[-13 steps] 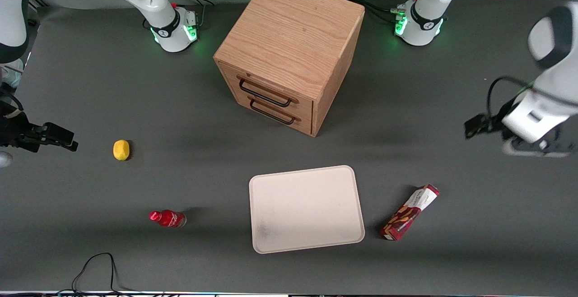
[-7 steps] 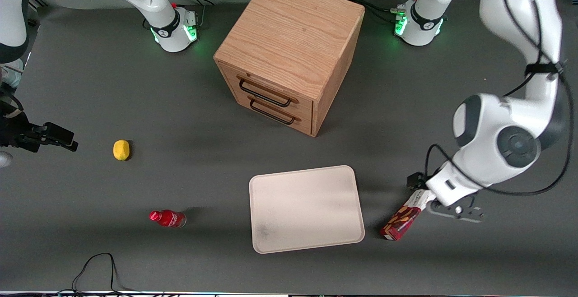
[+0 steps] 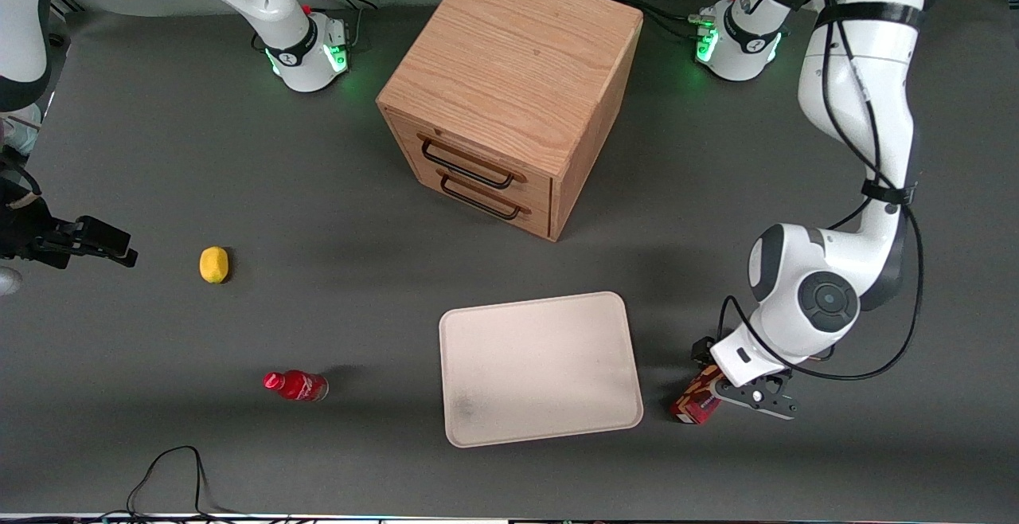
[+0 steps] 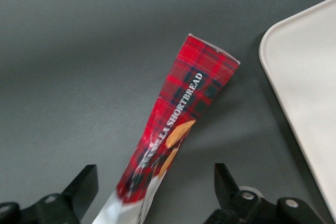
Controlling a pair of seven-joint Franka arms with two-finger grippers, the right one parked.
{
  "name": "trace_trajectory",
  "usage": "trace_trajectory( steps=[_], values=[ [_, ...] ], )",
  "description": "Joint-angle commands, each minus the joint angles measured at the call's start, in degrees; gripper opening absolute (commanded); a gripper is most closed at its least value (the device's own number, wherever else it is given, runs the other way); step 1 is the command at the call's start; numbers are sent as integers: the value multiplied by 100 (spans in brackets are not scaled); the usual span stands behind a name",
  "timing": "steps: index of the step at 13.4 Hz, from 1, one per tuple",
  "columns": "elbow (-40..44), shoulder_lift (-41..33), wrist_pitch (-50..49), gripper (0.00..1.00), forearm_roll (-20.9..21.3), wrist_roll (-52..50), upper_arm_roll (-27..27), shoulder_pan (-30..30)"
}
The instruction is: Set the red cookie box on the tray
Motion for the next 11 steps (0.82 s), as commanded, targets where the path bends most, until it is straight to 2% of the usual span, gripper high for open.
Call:
trace_trajectory(
  steps=[1,2,3,7,11],
  values=[
    [-183,164,482,60,42,393,357,-260],
    [-183,174,492,3,7,605,436,-287],
    [-175,174,492,0,7,581,446,-305],
    [-157,130,492,0,7,555,455,-392],
    [-61,-194,-59,0,-72,546,463,-393]
  ],
)
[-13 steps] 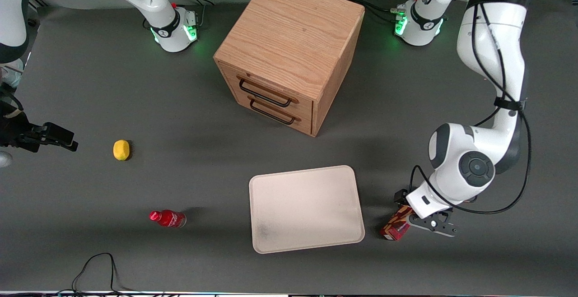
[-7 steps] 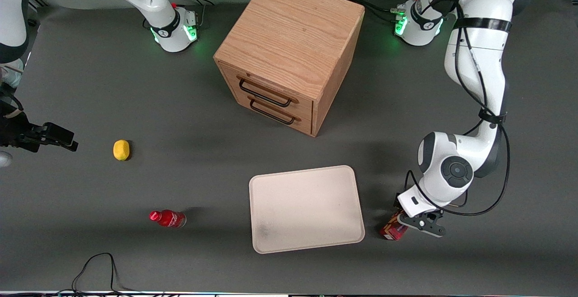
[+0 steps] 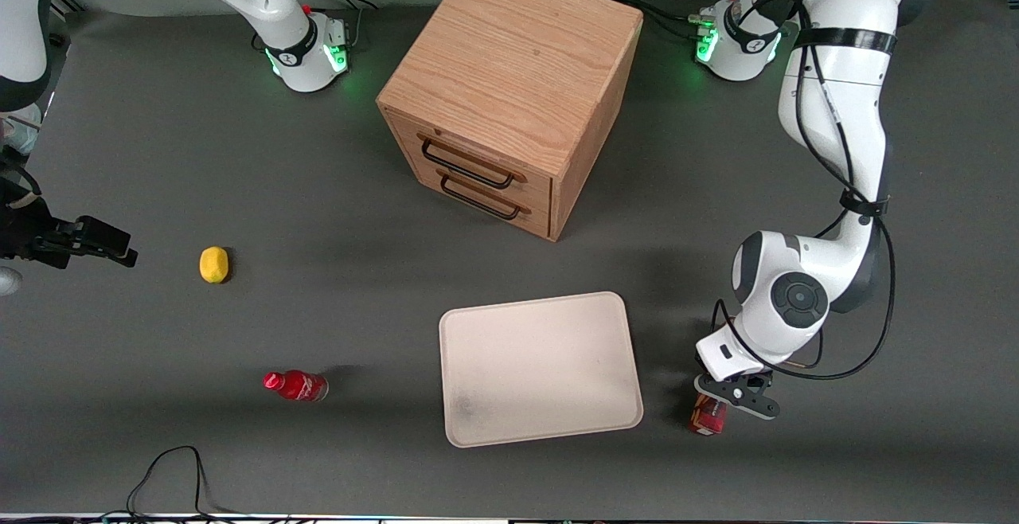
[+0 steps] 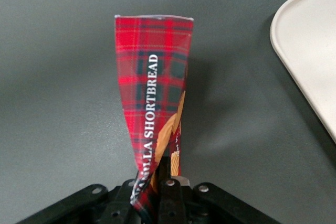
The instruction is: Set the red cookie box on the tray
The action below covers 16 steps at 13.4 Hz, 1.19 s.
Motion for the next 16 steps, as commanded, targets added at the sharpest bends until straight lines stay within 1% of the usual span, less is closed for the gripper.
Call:
trace_trajectory(
  steps=[1,2,3,5,8,9,11,13,15,16],
  values=[
    [154,-488,-842,0,-250,-101,123,-105],
    [320,-611,-1211,0,-565,-302,123,-105],
    [470,-751,-1528,0,-777,-600,123,-114],
    [803,-971,-2091,0,-849,-1547,79,-140],
    [1647,-981,-2708,0,-841,-2971,52,-333],
    [1823,-938,-2692,0,-832,-3385,-9,-394],
    [2044,-640,-2604,0,-815,-3652,-438,-439],
    [2027,-262,-2062,0,-692,-3959,-537,-666],
    [2001,89,-1665,0,-289,-3951,-572,-737],
    [2001,274,-1481,0,-183,-3951,-581,-816]
  ],
)
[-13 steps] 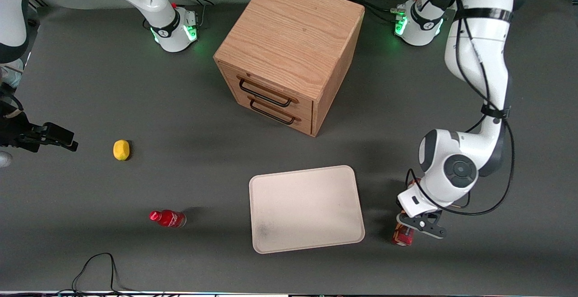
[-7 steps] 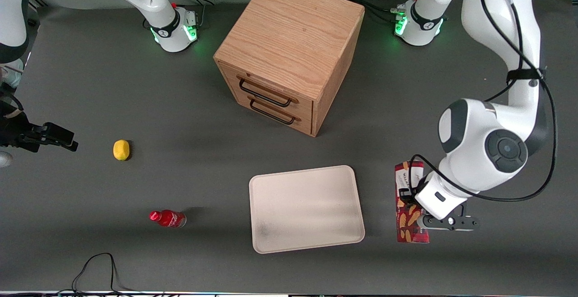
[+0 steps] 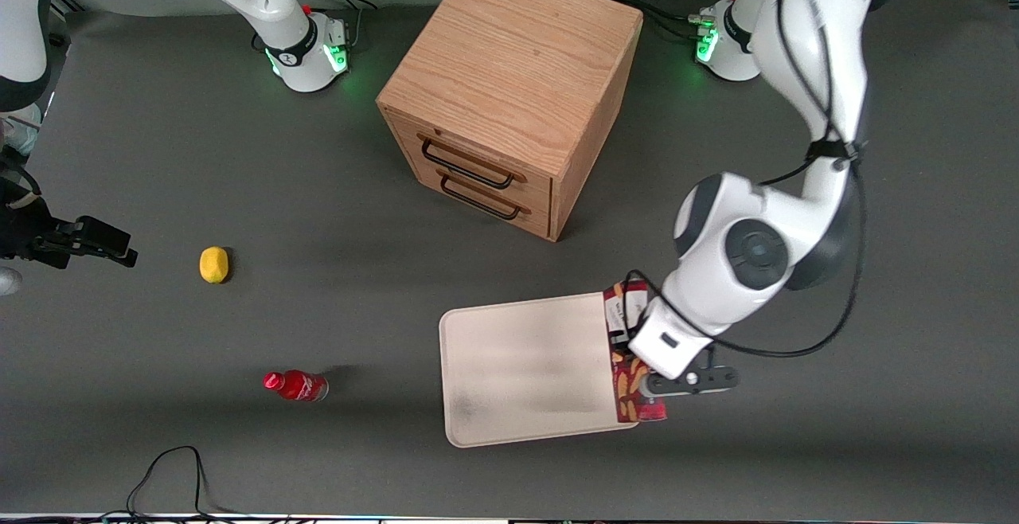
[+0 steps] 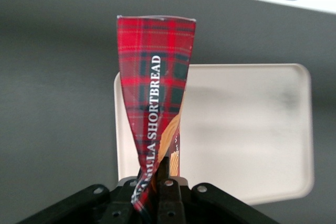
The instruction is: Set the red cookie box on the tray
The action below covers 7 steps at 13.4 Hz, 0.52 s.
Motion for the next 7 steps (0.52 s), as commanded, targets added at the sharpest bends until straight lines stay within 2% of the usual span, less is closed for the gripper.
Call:
trace_trajectory(
  steps=[1,4,7],
  values=[
    [299,584,352,0,280,-142,16,-151],
    [89,761,563,0,658,-160,16,-187],
    [-122,761,599,0,667,-169,25,-178]
  ],
)
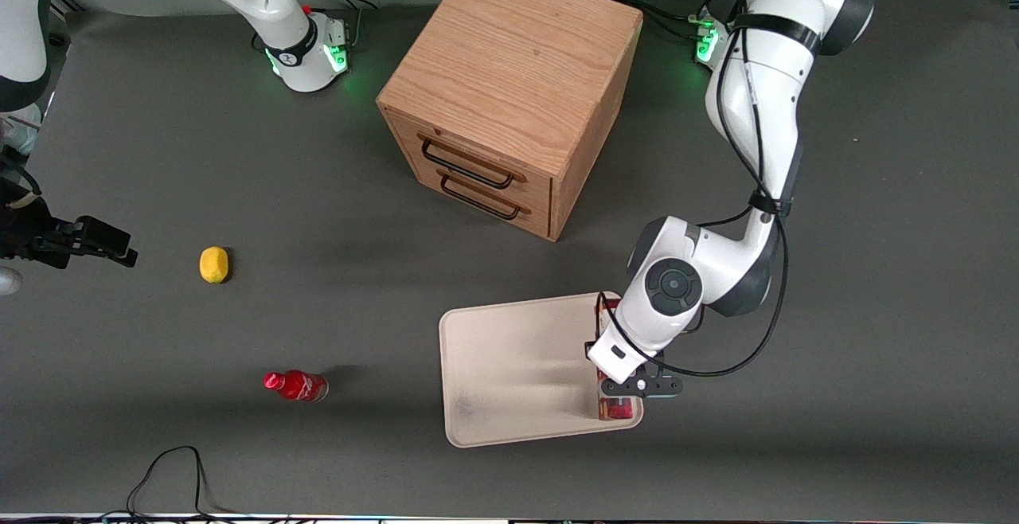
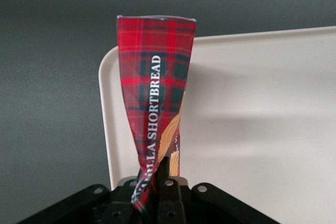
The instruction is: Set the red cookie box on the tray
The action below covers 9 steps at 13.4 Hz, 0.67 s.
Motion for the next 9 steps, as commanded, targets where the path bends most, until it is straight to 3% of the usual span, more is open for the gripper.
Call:
trace_trajectory(
  steps=[1,2,3,9],
  values=[
    [-162,-97,81,12,152,-102,49,-34],
    [-285,-97,265,99,413,-32,49,-34],
    [-347,-106,536,100,833,-66,32,-34],
    [-426,-526,364,100,575,-207,32,18]
  ],
)
